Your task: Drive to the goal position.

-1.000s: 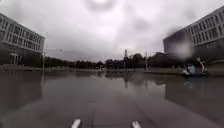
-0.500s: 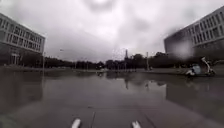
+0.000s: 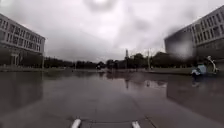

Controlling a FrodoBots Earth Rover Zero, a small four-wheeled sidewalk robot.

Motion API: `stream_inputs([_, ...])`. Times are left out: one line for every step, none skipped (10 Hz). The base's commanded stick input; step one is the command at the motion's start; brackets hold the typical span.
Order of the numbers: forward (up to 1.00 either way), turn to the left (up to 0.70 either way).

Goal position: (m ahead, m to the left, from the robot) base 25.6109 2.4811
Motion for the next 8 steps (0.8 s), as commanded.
stream_inputs([0.7,0.0])
stream_inputs([0.7,0.0])
stream_inputs([0.7,0.0])
stream_inputs([0.7,0.0])
stream_inputs([0.7,0.0])
stream_inputs([0.7,0.0])
stream_inputs([0.7,0.0])
stream_inputs([0.7,0.0])
